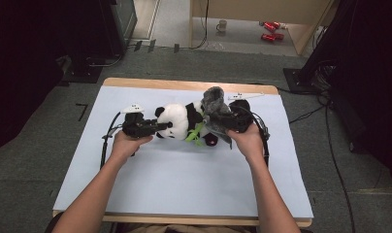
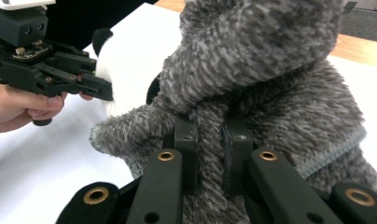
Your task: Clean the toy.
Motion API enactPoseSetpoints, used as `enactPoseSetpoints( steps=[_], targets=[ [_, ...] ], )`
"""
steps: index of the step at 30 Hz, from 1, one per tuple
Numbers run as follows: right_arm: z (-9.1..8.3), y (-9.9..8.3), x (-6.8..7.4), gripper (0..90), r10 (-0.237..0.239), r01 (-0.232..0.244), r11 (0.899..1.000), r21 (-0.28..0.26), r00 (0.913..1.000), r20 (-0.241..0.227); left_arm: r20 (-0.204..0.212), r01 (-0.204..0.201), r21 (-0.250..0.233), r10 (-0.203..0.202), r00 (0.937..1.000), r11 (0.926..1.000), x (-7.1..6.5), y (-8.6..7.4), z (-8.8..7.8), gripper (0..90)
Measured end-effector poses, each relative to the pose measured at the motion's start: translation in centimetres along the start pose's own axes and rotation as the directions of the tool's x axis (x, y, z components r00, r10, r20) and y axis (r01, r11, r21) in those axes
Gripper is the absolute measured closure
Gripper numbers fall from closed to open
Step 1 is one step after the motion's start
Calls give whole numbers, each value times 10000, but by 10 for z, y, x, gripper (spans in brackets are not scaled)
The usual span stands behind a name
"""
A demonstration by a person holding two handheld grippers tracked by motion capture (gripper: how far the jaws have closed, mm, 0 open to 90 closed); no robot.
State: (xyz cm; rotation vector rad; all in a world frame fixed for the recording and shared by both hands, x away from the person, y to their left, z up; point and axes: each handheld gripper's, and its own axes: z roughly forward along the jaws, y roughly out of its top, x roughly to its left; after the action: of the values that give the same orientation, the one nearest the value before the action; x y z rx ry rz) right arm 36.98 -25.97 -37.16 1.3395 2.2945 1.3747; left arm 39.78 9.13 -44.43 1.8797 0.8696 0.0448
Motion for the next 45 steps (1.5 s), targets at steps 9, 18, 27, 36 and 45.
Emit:
enactPoseSetpoints(
  steps=[9,18,27,36,45],
  targets=[
    [-24,13,8,803,-45,39,9990,-448,9999,-140,1650,691,820,-819,9829,9942,-10,11,-23,733],
    [-43,23,9,803,-222,234,9969,-754,9996,167,939,1608,1515,-1761,9799,9753,6,3,-27,707],
    [-7,-5,8,804,-234,256,9988,-424,9983,528,149,1978,1186,-2009,9795,9730,12,-2,-17,681],
    [11,-47,6,806,-659,618,9973,384,9908,1179,-83,2396,1039,-2400,9707,9653,15,-4,-13,681],
    [4,-47,8,805,-361,306,9972,679,9960,816,-217,2610,993,-2602,9653,9602,17,-3,-13,671]
  ],
)
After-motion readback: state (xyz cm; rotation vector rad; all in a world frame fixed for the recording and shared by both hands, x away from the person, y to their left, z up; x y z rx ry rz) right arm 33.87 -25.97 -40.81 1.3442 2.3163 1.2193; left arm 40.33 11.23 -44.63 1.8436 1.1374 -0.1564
